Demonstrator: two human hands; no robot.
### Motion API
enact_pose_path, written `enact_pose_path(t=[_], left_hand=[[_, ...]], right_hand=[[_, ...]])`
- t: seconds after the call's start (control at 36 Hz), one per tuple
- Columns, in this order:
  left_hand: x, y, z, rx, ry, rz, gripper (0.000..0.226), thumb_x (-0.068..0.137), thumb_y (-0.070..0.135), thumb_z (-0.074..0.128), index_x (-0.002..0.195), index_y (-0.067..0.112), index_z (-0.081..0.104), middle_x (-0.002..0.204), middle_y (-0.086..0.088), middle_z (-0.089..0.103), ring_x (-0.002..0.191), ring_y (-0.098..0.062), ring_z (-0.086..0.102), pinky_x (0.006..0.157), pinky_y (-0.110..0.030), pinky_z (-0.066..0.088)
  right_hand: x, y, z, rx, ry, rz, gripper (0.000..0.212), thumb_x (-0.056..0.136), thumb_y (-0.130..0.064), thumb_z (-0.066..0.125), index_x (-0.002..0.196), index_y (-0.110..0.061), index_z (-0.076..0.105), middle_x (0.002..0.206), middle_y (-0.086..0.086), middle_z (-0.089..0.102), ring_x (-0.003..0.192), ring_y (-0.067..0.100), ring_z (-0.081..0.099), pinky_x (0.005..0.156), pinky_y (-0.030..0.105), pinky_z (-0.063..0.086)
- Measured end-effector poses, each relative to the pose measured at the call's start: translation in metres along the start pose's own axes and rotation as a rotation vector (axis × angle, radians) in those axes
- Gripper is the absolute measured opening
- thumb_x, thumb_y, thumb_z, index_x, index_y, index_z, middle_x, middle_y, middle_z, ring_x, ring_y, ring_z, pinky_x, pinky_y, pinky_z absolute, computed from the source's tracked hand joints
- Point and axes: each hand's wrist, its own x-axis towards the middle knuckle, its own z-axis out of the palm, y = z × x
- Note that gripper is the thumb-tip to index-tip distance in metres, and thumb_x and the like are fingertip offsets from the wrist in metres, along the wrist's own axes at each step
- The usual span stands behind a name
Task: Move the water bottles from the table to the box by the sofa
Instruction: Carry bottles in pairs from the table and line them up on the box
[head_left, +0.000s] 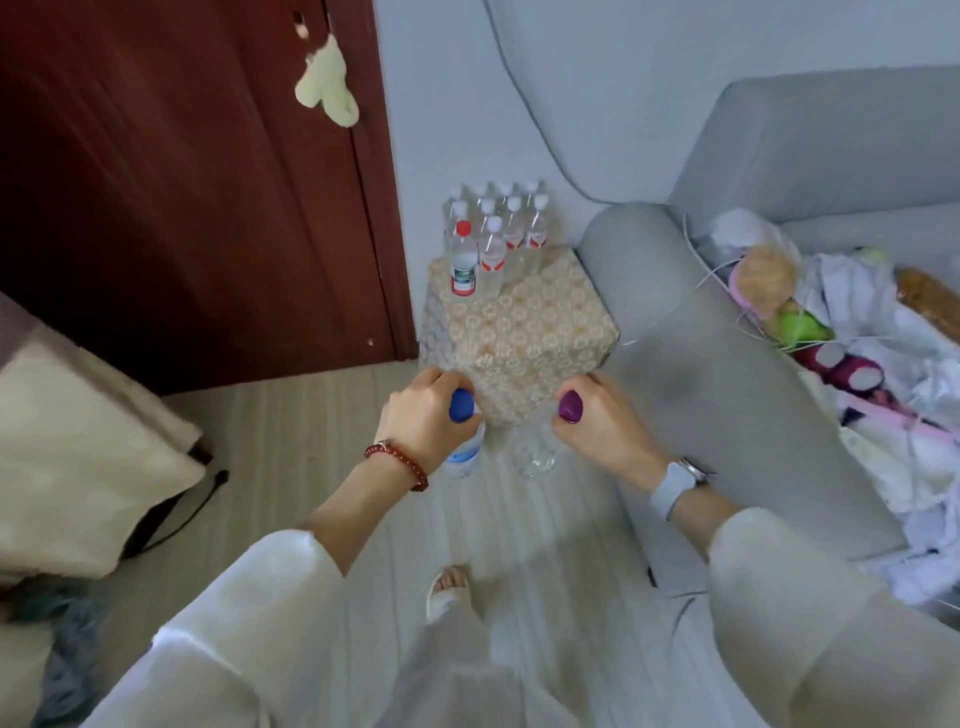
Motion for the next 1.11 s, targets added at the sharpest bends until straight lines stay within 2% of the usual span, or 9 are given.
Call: enact_pose_path(t=[0.11, 0.22, 0.31, 0.47, 0.67, 0.78, 0.83, 0.94, 1.11], left_hand=[[0.089, 0.002, 0.012, -0.003, -0.038, 0.032, 0.028, 0.077, 0.026, 0.067, 0.102, 0.016, 0.06, 0.106, -0.005, 0.058, 0.09, -0.028, 0.059, 0.076, -0.035, 0.046], [0.173, 0.003, 0.027, -0.026, -0.082, 0.05, 0.028, 0.077, 0.022, 0.068, 0.101, 0.01, 0.06, 0.104, -0.011, 0.057, 0.087, -0.031, 0.058, 0.073, -0.035, 0.046], [0.237, 0.004, 0.044, -0.035, -0.099, 0.026, 0.029, 0.078, 0.02, 0.067, 0.102, 0.007, 0.059, 0.106, -0.013, 0.056, 0.09, -0.031, 0.057, 0.074, -0.033, 0.043], [0.344, 0.004, 0.102, -0.049, -0.13, -0.033, 0.03, 0.077, 0.021, 0.069, 0.1, 0.006, 0.056, 0.106, -0.012, 0.054, 0.087, -0.03, 0.056, 0.074, -0.035, 0.048], [0.456, 0.002, 0.172, 0.027, -0.128, -0.089, 0.029, 0.075, 0.016, 0.071, 0.095, 0.001, 0.056, 0.101, -0.017, 0.056, 0.07, -0.037, 0.057, 0.056, -0.039, 0.049], [0.5, -0.004, 0.196, 0.097, -0.134, -0.05, 0.03, 0.066, 0.01, 0.078, 0.08, 0.002, 0.053, 0.085, -0.016, 0.059, 0.052, -0.032, 0.055, 0.04, -0.027, 0.041], [0.518, -0.009, 0.205, 0.129, -0.126, -0.041, 0.03, 0.065, 0.01, 0.078, 0.078, 0.002, 0.052, 0.083, -0.016, 0.059, 0.051, -0.031, 0.055, 0.039, -0.025, 0.036], [0.541, -0.016, 0.218, 0.196, -0.136, -0.024, 0.037, 0.055, 0.01, 0.084, 0.076, 0.004, 0.054, 0.073, -0.014, 0.059, 0.041, -0.027, 0.052, 0.035, -0.026, 0.041], [0.553, -0.031, 0.23, 0.285, -0.101, -0.034, 0.04, 0.05, 0.011, 0.086, 0.074, 0.004, 0.054, 0.068, -0.011, 0.059, 0.041, -0.026, 0.051, 0.047, -0.029, 0.042]], right_hand=[[0.083, 0.013, -0.016, 0.045, 0.03, 0.071, 0.018, 0.079, -0.012, 0.062, 0.094, -0.007, 0.055, 0.099, 0.012, 0.051, 0.093, 0.031, 0.053, 0.073, 0.025, 0.033], [0.164, 0.031, -0.032, 0.075, 0.048, 0.113, 0.026, 0.08, -0.015, 0.064, 0.103, -0.005, 0.057, 0.107, 0.016, 0.055, 0.096, 0.031, 0.053, 0.08, 0.027, 0.037], [0.226, 0.048, -0.041, 0.069, 0.044, 0.132, 0.027, 0.082, -0.018, 0.063, 0.105, -0.006, 0.056, 0.108, 0.015, 0.056, 0.095, 0.029, 0.055, 0.078, 0.025, 0.037], [0.339, 0.095, -0.039, 0.059, -0.037, 0.144, 0.028, 0.084, -0.019, 0.062, 0.108, -0.008, 0.053, 0.114, 0.014, 0.051, 0.094, 0.032, 0.055, 0.082, 0.035, 0.044], [0.465, 0.152, -0.021, 0.052, -0.181, 0.134, 0.03, 0.086, -0.017, 0.058, 0.113, -0.007, 0.05, 0.119, 0.012, 0.046, 0.099, 0.029, 0.055, 0.085, 0.031, 0.042], [0.517, 0.166, -0.005, 0.058, -0.229, 0.149, 0.03, 0.087, -0.016, 0.056, 0.115, -0.007, 0.05, 0.123, 0.011, 0.045, 0.099, 0.029, 0.056, 0.085, 0.031, 0.043], [0.536, 0.167, 0.004, 0.061, -0.252, 0.163, 0.03, 0.088, -0.016, 0.054, 0.117, -0.008, 0.049, 0.124, 0.011, 0.043, 0.097, 0.03, 0.057, 0.084, 0.033, 0.046], [0.564, 0.166, 0.02, 0.094, -0.273, 0.169, 0.032, 0.087, -0.014, 0.055, 0.118, -0.009, 0.047, 0.122, 0.012, 0.043, 0.095, 0.032, 0.058, 0.086, 0.038, 0.049], [0.584, 0.168, 0.033, 0.144, -0.318, 0.17, 0.034, 0.085, -0.015, 0.059, 0.117, -0.008, 0.048, 0.119, 0.013, 0.045, 0.1, 0.03, 0.055, 0.087, 0.031, 0.045]])
